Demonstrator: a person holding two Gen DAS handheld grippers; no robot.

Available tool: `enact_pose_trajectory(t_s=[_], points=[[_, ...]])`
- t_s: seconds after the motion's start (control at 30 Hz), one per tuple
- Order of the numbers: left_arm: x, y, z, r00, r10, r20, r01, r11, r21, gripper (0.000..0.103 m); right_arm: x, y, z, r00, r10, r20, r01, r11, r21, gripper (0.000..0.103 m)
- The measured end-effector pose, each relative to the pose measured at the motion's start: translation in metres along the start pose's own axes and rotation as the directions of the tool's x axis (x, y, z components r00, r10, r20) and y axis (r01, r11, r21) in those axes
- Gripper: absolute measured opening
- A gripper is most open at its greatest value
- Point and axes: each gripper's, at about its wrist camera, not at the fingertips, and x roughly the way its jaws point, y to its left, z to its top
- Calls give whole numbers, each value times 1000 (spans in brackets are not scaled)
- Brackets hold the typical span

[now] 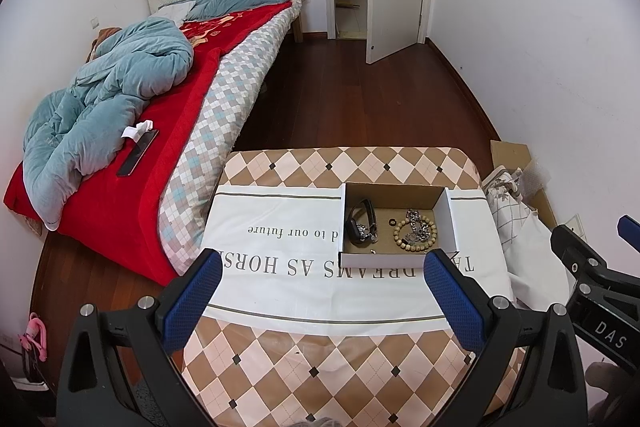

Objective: Organize jewelry

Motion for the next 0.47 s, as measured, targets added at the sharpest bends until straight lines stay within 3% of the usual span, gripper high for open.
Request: enact_pose_trajectory(t_s=[0.47], points=[[-5,2,1,1000,-19,1,19,1000,-16,103,3,-3,-1,1000,5,-8,-5,1000,-1,103]])
